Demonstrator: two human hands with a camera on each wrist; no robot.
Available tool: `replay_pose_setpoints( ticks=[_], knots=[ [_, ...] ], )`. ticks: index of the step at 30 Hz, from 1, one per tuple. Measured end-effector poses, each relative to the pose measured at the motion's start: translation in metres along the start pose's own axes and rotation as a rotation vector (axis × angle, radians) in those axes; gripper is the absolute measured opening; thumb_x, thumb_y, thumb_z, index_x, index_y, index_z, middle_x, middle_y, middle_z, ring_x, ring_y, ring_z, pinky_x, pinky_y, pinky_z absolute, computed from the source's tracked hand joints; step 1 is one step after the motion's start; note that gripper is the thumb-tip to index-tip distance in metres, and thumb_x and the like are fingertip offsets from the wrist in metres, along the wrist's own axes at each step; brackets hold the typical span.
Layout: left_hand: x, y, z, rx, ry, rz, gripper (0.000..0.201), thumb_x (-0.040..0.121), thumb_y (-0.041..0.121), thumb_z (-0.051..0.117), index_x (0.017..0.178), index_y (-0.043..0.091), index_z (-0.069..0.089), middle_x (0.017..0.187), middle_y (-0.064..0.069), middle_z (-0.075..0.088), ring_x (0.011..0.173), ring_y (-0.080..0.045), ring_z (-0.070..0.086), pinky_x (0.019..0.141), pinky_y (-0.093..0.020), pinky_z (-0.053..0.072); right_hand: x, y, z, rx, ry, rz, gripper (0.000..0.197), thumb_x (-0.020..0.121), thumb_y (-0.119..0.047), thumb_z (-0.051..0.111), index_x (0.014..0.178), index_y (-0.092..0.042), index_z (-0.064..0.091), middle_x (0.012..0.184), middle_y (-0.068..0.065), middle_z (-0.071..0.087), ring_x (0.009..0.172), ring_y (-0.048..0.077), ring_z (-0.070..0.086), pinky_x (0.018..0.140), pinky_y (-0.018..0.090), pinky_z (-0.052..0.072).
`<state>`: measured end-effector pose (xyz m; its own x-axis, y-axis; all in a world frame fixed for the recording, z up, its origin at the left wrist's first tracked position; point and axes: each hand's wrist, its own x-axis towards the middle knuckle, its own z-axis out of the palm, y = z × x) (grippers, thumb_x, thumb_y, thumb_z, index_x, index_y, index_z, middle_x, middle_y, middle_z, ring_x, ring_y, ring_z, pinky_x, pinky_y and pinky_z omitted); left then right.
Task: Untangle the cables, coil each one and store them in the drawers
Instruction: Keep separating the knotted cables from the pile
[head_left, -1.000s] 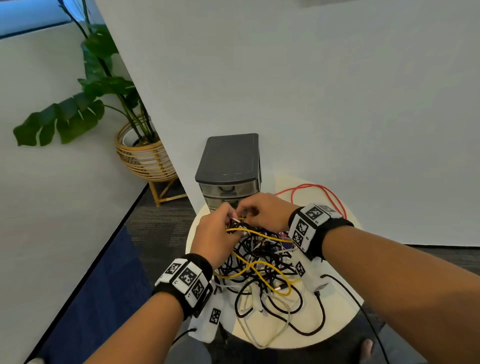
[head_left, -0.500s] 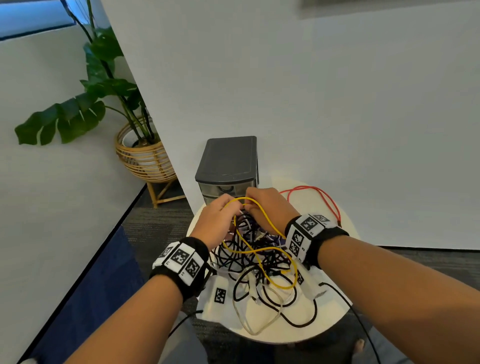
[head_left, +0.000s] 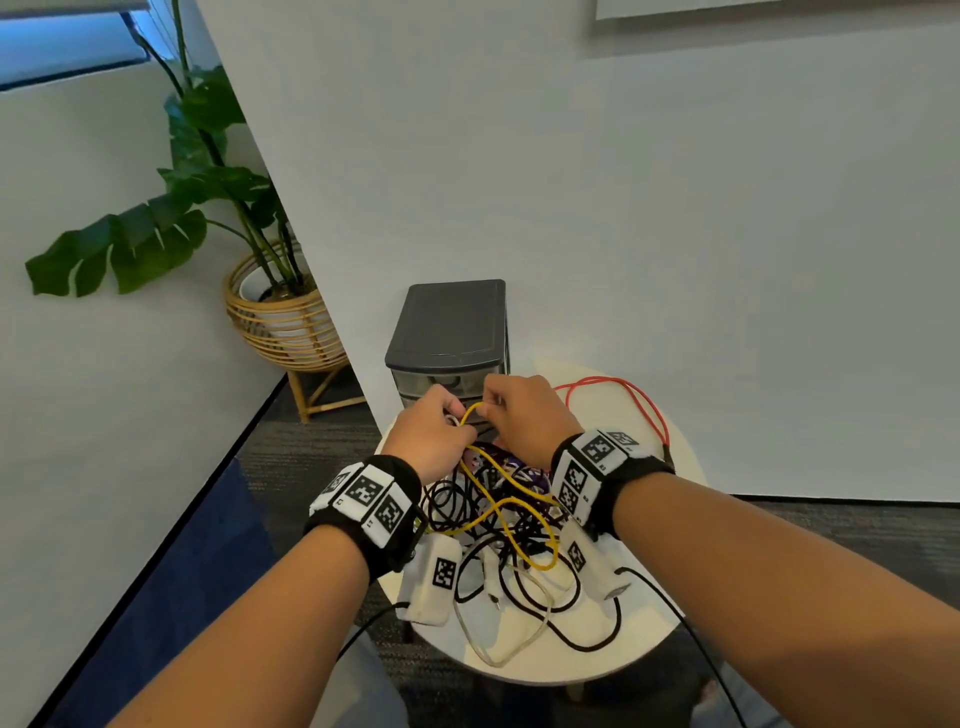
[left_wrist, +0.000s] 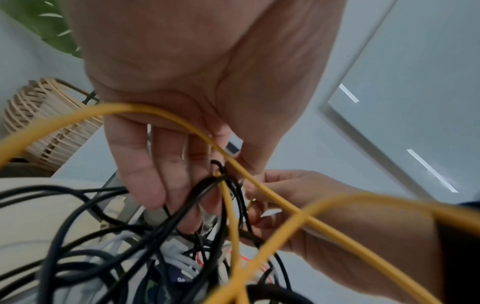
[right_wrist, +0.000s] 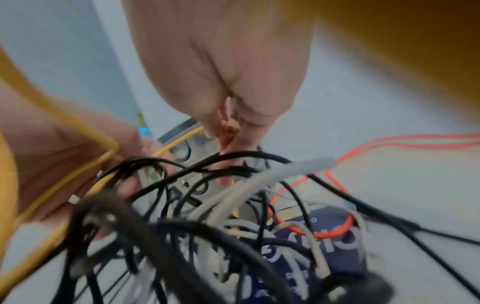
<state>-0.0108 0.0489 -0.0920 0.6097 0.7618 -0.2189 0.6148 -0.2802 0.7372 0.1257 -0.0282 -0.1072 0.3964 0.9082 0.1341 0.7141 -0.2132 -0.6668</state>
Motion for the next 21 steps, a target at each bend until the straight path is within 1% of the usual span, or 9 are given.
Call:
replay_pose_setpoints(
  ticks=[2, 4, 6, 7, 10, 13, 15, 18, 21],
  knots=[
    [0.000, 0.001, -0.002, 0.049, -0.005, 0.011, 0.003, 0.092, 0.023, 0.064, 0.093, 0.026, 0.064, 0.080, -0.003, 0.075, 0.079, -0.024, 0.074, 0.082, -0.048, 0.062, 0.001, 0.002, -0.002, 0.006, 0.054, 0.111, 0.013, 0.095, -0.015, 0.068, 0.088, -0.011, 0.057, 0.087, 0.007, 0.067, 0.078, 0.024, 0.066, 0.070, 0.038, 0.057],
    [0.000, 0.001, -0.001, 0.104, 0.016, 0.050, 0.010, 0.092, 0.027, 0.064, 0.084, 0.025, 0.069, 0.082, 0.000, 0.073, 0.080, -0.021, 0.071, 0.083, -0.046, 0.061, 0.004, 0.008, -0.006, 0.043, 0.110, 0.254, 0.016, 0.091, -0.014, 0.071, 0.091, -0.013, 0.055, 0.091, 0.008, 0.067, 0.081, 0.029, 0.069, 0.074, 0.042, 0.060],
    [0.000, 0.001, 0.002, 0.139, 0.058, 0.090, 0.016, 0.093, 0.030, 0.065, 0.078, 0.028, 0.069, 0.081, 0.004, 0.071, 0.078, -0.017, 0.068, 0.080, -0.042, 0.060, 0.003, 0.009, -0.011, 0.026, 0.150, 0.307, 0.009, 0.098, -0.019, 0.061, 0.097, -0.014, 0.054, 0.094, 0.009, 0.065, 0.082, 0.030, 0.067, 0.071, 0.041, 0.057],
    [0.000, 0.001, 0.003, 0.158, 0.078, 0.100, 0.017, 0.093, 0.031, 0.065, 0.077, 0.028, 0.068, 0.080, 0.005, 0.070, 0.077, -0.016, 0.068, 0.079, -0.041, 0.060, 0.000, 0.008, -0.014, -0.045, 0.147, 0.267, 0.007, 0.101, -0.022, 0.055, 0.104, -0.016, 0.053, 0.098, 0.008, 0.064, 0.081, 0.028, 0.065, 0.068, 0.038, 0.054],
    [-0.001, 0.001, 0.007, 0.191, 0.116, 0.129, 0.018, 0.091, 0.031, 0.065, 0.073, 0.027, 0.067, 0.078, 0.004, 0.068, 0.078, -0.018, 0.067, 0.076, -0.037, 0.057, -0.008, -0.003, -0.023, -0.311, 0.026, -0.031, 0.028, 0.102, -0.022, 0.055, 0.129, -0.023, 0.048, 0.115, 0.001, 0.049, 0.079, 0.021, 0.057, 0.065, 0.032, 0.045],
    [-0.004, 0.004, 0.008, 0.166, 0.121, 0.152, 0.018, 0.092, 0.030, 0.065, 0.074, 0.028, 0.067, 0.080, 0.003, 0.069, 0.080, -0.018, 0.066, 0.074, -0.034, 0.053, -0.011, -0.009, -0.029, -0.477, -0.146, -0.268, 0.030, 0.100, -0.021, 0.059, 0.129, -0.026, 0.052, 0.108, -0.003, 0.043, 0.079, 0.020, 0.054, 0.062, 0.024, 0.036],
    [-0.006, 0.005, 0.008, 0.159, 0.124, 0.167, 0.019, 0.092, 0.031, 0.066, 0.073, 0.027, 0.066, 0.080, 0.003, 0.069, 0.080, -0.018, 0.066, 0.074, -0.034, 0.053, -0.011, -0.013, -0.031, -0.502, -0.186, -0.307, 0.020, 0.102, -0.024, 0.056, 0.122, -0.022, 0.058, 0.100, -0.004, 0.043, 0.083, 0.021, 0.056, 0.061, 0.024, 0.031],
    [-0.010, 0.003, 0.008, 0.143, 0.122, 0.185, 0.018, 0.093, 0.031, 0.065, 0.075, 0.026, 0.067, 0.080, 0.002, 0.070, 0.081, -0.018, 0.066, 0.075, -0.035, 0.053, -0.013, -0.017, -0.032, -0.513, -0.191, -0.299, 0.020, 0.105, -0.028, 0.051, 0.117, -0.017, 0.064, 0.101, -0.001, 0.051, 0.089, 0.020, 0.058, 0.070, 0.028, 0.038],
    [-0.012, 0.000, 0.006, 0.155, 0.118, 0.209, 0.019, 0.094, 0.032, 0.064, 0.077, 0.027, 0.068, 0.082, 0.004, 0.070, 0.084, -0.017, 0.065, 0.074, -0.033, 0.051, -0.013, -0.017, -0.030, -0.511, -0.184, -0.311, 0.018, 0.105, -0.026, 0.051, 0.112, -0.015, 0.064, 0.096, -0.003, 0.047, 0.085, 0.018, 0.053, 0.071, 0.029, 0.039]
  ],
)
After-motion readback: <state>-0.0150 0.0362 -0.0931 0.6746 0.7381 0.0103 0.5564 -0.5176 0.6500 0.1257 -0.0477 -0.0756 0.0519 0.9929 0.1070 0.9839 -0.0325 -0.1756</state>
